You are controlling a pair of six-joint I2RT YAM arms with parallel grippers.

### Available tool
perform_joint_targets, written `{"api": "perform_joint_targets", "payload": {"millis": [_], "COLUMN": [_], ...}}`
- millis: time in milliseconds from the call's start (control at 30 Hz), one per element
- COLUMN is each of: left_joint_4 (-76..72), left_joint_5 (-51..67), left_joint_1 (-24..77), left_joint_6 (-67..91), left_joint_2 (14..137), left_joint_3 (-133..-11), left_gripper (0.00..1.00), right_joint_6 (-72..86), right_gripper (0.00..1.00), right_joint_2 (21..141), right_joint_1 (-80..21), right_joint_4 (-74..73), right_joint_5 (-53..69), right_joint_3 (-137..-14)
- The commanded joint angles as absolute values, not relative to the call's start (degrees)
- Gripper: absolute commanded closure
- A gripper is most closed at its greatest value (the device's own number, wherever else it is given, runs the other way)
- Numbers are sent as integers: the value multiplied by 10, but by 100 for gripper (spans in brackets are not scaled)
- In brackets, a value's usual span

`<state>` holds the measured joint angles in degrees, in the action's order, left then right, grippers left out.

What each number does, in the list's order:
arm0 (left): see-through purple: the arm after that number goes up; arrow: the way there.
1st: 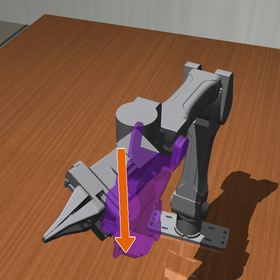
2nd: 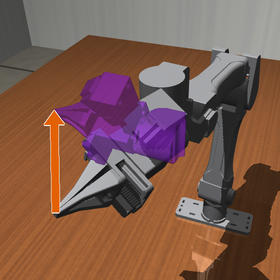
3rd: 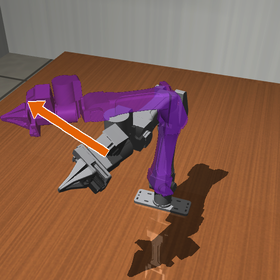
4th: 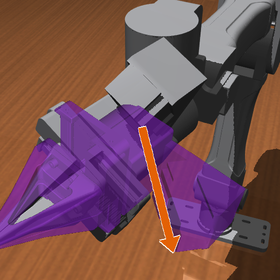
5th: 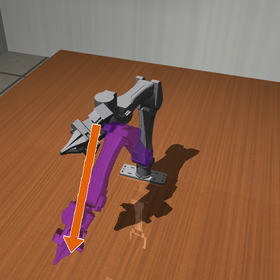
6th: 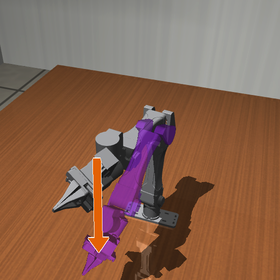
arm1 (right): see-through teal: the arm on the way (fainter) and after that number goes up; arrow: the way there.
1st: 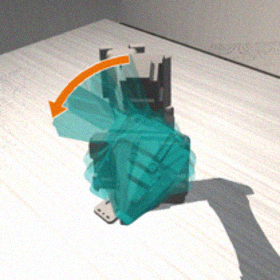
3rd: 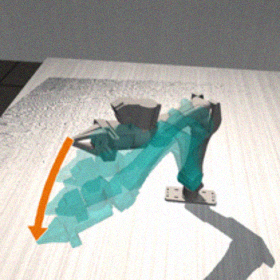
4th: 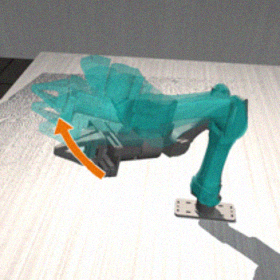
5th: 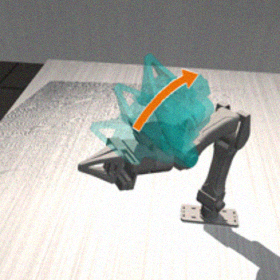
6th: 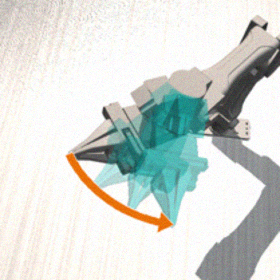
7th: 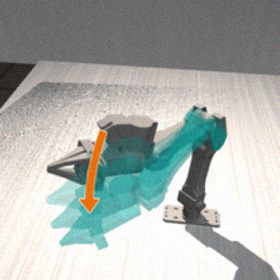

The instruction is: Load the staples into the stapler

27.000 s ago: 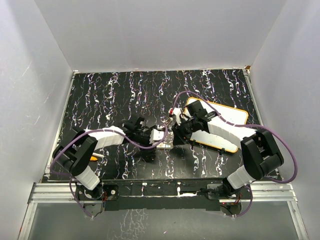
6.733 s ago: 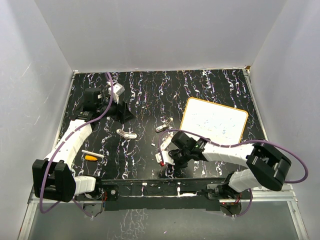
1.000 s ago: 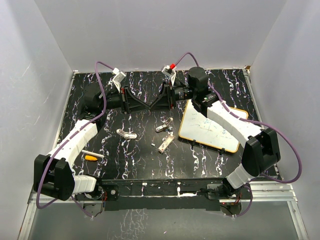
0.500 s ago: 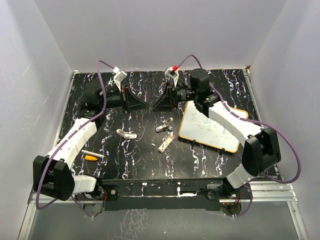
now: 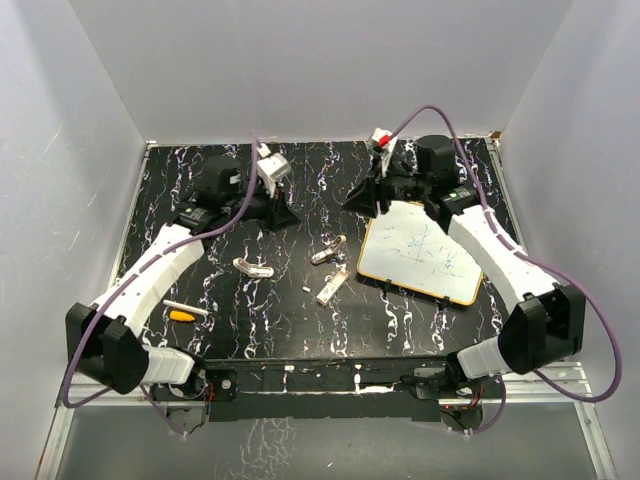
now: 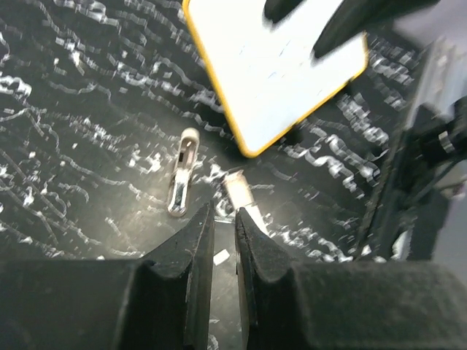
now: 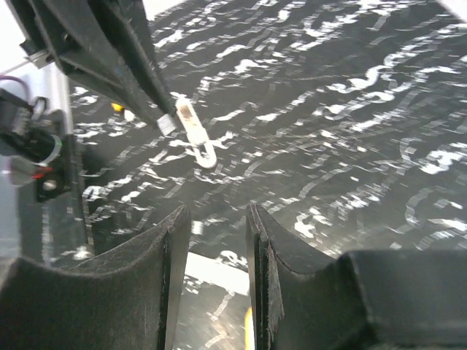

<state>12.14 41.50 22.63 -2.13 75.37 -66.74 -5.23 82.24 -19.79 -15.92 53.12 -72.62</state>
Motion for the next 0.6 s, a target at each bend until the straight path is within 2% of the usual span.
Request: {"api": "perform_joint_targets", "payload": {"millis": [0, 567], "left_joint_4": [201, 298], "left_joint_5": [296, 126], "left_joint_1": [271, 410], "left_joint_6": [-137, -200], "left_joint_2": [788, 1014], "left_joint_3": [-697, -831], "left_gripper": [100, 100], "right_joint_6": [-129, -178], "right_gripper": [61, 61], "right_joint_2": [762, 706], "right_joint_1": [-141, 27], "right_joint_4": [-184, -174], "right_joint_5": [495, 525], "right_joint_3": [-707, -579]}}
